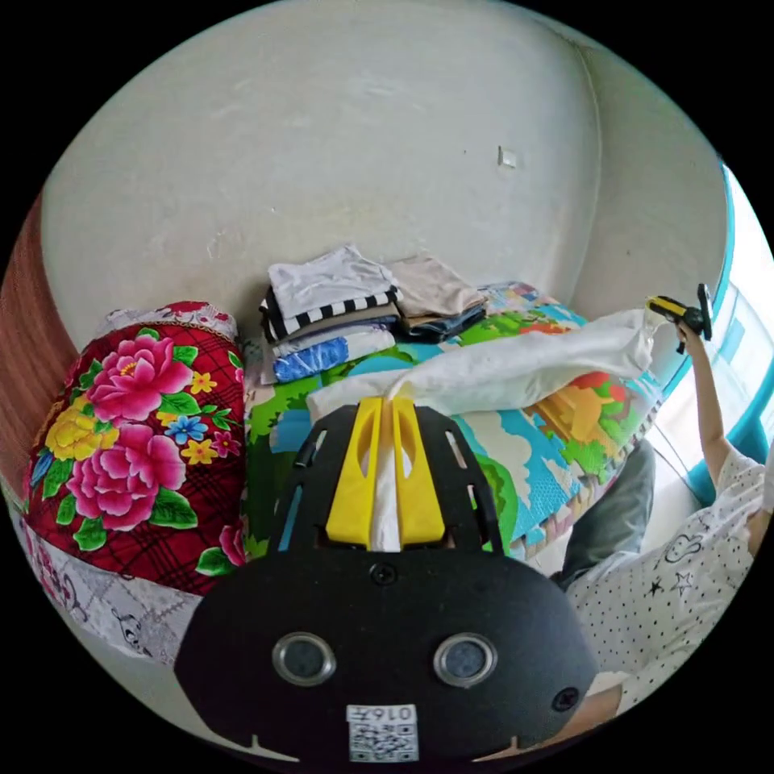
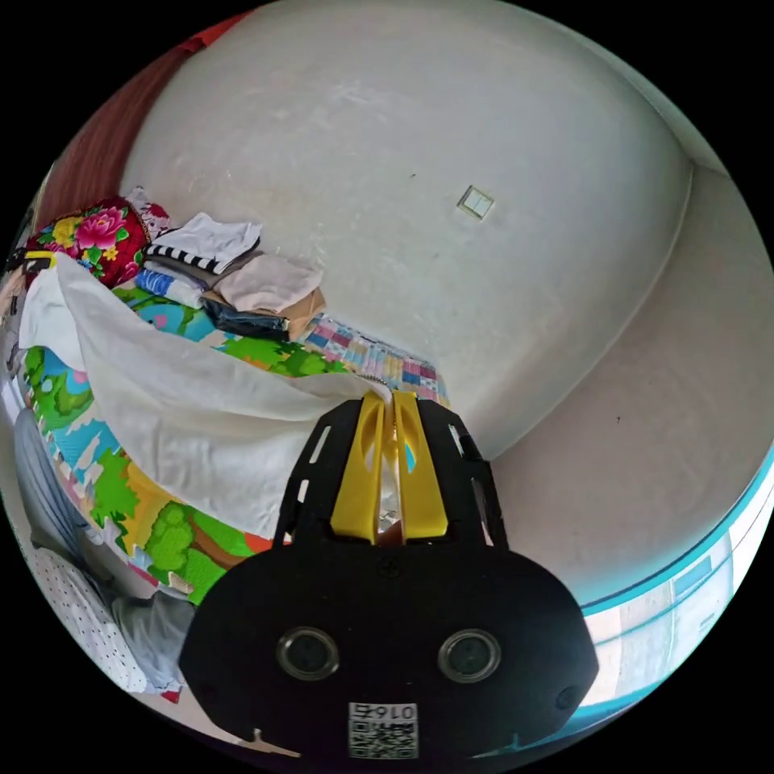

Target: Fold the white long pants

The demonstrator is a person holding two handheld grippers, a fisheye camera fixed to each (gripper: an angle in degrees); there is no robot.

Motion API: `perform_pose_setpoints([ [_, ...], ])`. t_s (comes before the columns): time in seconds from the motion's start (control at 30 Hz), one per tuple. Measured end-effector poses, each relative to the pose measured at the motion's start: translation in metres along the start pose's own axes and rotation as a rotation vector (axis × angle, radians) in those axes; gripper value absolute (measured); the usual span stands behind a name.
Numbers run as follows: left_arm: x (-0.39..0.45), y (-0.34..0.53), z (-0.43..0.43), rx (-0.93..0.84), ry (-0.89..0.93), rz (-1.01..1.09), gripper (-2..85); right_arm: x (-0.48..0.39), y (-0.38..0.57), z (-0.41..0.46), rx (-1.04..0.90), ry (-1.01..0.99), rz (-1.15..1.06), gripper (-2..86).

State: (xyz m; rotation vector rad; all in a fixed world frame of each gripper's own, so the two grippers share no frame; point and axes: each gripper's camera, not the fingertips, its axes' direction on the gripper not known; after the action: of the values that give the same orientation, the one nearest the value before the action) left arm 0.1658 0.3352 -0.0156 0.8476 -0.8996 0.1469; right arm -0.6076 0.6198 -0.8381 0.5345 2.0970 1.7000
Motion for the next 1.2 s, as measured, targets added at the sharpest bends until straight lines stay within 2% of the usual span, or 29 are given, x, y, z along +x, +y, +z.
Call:
perform_pose_setpoints([
  [0.13,-0.007,0.042,0.036,-0.274,0.231,0.115,0.6,0.023,0.013,0.039,-0.272,-0.185,0.016,2.7],
  [0.2,-0.004,0.083,0.064,-0.435,0.481,0.193,2.2,0.035,0.032,0.061,-0.387,-0.340,0.087,4.0],
  [0.27,-0.014,0.107,0.071,-0.455,0.547,0.132,3.8,0.047,0.064,0.085,-0.503,-0.534,0.154,5.9],
  [0.3,-0.027,0.118,0.066,-0.401,0.547,0.054,4.9,0.049,0.071,0.087,-0.506,-0.575,0.166,6.3],
  [0.37,-0.050,0.128,0.048,-0.262,0.544,-0.064,6.3,0.049,0.087,0.063,-0.325,-0.738,0.148,5.8],
  [0.4,-0.062,0.132,0.032,-0.150,0.541,-0.125,6.8,0.049,0.089,0.053,-0.258,-0.752,0.138,5.6],
  [0.47,-0.070,0.134,0.012,-0.009,0.502,-0.154,7.1,0.043,0.096,0.003,0.023,-0.727,0.104,3.8],
  [0.5,-0.068,0.132,0.005,0.038,0.449,-0.147,7.3,0.040,0.097,-0.009,0.094,-0.707,0.104,3.6],
  [0.57,-0.060,0.123,0.003,0.057,0.329,-0.120,8.0,0.018,0.100,-0.052,0.308,-0.615,0.136,2.9],
  [0.63,-0.050,0.112,0.010,0.053,0.183,-0.103,10.3,-0.012,0.096,-0.072,0.382,-0.584,0.102,3.6],
  [0.7,-0.051,0.098,0.028,0.054,0.010,-0.169,14.2,-0.052,0.090,-0.085,0.396,-0.570,0.008,5.6],
  [0.77,-0.061,0.089,0.046,0.044,-0.051,-0.220,16.4,-0.113,0.089,-0.092,0.396,-0.539,-0.109,7.3],
  [0.9,-0.088,0.079,0.109,-0.176,-0.266,-0.265,18.6,-0.203,0.098,-0.091,0.381,-0.519,-0.192,7.9],
  [0.97,-0.100,0.082,0.126,-0.228,-0.236,-0.320,17.2,-0.250,0.108,-0.089,0.357,-0.568,-0.202,8.2],
  [1.03,-0.109,0.087,0.133,-0.245,-0.134,-0.389,10.3,-0.275,0.114,-0.088,0.329,-0.612,-0.176,8.3],
  [1.1,-0.096,0.096,0.113,-0.108,-0.060,-0.426,0.9,-0.295,0.117,-0.089,0.296,-0.614,-0.139,8.3],
  [1.2,-0.042,0.103,0.074,0.010,-0.081,-0.273,-0.4,-0.327,0.113,-0.097,0.222,-0.490,-0.171,8.3],
])
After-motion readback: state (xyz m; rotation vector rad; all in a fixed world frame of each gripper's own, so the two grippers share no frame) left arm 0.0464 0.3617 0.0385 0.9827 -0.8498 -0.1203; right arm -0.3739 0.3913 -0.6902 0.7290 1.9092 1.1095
